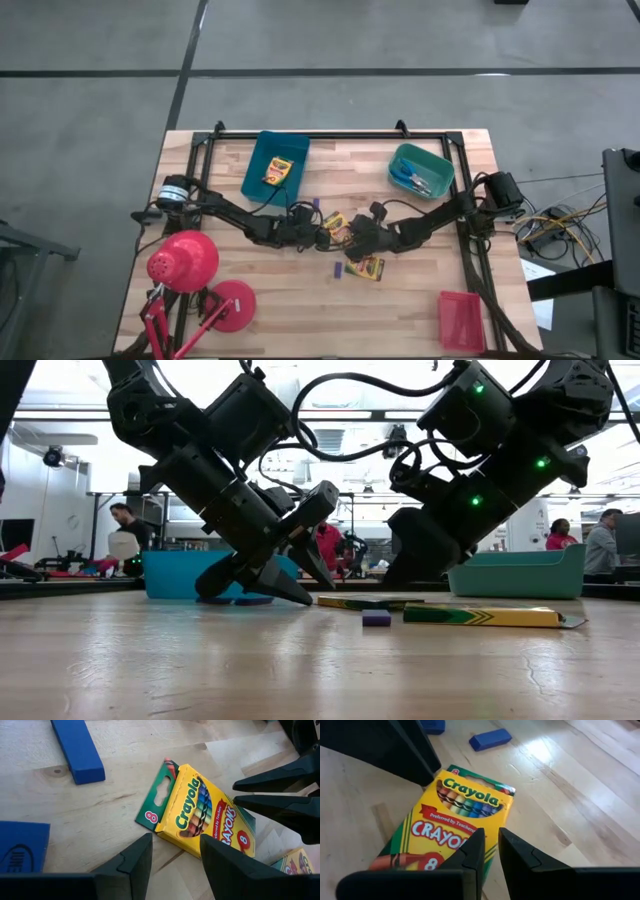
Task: Pick & Place School Supplies
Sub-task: Put the yellow crayon box into the blue bin
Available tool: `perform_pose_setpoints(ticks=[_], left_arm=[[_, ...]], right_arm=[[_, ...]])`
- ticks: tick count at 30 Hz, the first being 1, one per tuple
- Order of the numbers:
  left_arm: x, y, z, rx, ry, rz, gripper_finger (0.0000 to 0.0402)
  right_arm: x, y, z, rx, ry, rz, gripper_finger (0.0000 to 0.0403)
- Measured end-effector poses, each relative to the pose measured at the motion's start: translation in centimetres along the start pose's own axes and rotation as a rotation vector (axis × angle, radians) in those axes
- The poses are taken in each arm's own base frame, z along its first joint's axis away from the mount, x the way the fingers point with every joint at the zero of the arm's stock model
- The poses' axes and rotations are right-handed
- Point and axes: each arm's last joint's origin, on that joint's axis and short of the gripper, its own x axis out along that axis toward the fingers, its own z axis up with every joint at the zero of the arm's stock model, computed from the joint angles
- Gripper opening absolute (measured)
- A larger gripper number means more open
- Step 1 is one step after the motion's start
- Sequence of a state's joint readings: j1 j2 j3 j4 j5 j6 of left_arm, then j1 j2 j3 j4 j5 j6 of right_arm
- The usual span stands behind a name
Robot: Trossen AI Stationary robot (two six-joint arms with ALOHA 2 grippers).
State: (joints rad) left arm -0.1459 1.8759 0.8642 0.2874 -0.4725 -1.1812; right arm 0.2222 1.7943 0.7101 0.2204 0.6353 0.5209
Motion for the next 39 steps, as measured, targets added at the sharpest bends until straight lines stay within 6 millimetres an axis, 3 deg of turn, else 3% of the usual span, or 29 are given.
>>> perform_pose_setpoints(ticks=[33,39], left_arm=[[0.3,0.1,0.5,-0.012,-0.013,0.002,0.0172],[1.8,-0.1,0.0,-0.009,-0.019,0.009,0.0172]], right_arm=[[-0.1,-0.5,-0.8,0.049,0.086,-0.044,0.0052],[-0.1,-0.5,-0.8,0.049,0.084,-0.043,0.0052]])
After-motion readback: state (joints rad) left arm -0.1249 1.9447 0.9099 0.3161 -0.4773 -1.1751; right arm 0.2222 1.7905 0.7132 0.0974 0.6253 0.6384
